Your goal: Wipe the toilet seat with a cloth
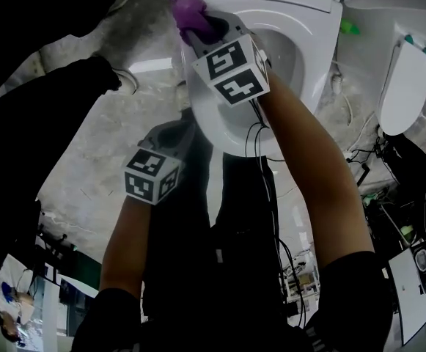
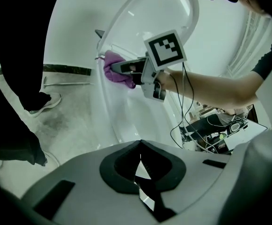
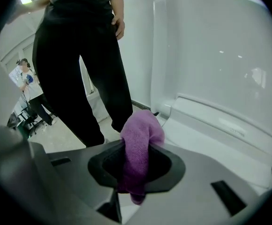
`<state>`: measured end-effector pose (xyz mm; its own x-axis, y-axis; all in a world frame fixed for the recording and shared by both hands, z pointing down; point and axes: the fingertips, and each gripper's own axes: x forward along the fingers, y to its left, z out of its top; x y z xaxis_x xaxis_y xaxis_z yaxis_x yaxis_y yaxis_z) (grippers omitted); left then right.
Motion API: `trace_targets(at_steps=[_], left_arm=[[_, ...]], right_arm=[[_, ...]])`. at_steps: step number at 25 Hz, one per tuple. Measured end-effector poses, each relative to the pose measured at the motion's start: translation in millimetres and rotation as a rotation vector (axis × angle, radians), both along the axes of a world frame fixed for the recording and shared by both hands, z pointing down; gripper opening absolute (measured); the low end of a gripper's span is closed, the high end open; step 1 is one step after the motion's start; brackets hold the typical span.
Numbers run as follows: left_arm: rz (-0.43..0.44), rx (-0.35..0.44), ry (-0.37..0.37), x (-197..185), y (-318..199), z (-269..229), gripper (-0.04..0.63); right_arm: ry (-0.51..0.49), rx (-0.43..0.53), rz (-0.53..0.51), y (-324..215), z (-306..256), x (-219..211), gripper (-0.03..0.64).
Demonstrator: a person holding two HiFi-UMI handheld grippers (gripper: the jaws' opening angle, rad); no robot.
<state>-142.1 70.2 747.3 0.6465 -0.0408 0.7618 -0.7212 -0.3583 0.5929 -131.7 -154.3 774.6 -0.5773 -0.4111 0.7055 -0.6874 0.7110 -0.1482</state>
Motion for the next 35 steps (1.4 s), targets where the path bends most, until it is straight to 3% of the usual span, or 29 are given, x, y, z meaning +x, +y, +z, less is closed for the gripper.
trace_targets(at_steps=[4, 9, 13, 20, 35], left_arm=[[-0.037, -0.008, 0.008, 0, -1, 3, 0.009], [-0.062, -0.011, 0.011, -2, -2, 2, 0.009], [-0.111, -0.019, 0.014, -3, -4, 0, 0.009], [-0.1, -0.034, 0.012, 9, 3, 1, 0.009], [-0.147, -0.063, 0.027, 57, 18, 0, 0.009]], right_arm=[[0.053, -0.025, 0.017, -31, 0, -10, 0.084], [0.033, -0.115, 0.096, -47, -1, -11, 0.084], [0.034, -0.077, 0.065, -33, -3, -7, 0.083], [0.007, -0.058, 0.071, -16, -1, 15, 0.083], [0.068, -0.027, 0.206, -14, 12, 125, 0.084]])
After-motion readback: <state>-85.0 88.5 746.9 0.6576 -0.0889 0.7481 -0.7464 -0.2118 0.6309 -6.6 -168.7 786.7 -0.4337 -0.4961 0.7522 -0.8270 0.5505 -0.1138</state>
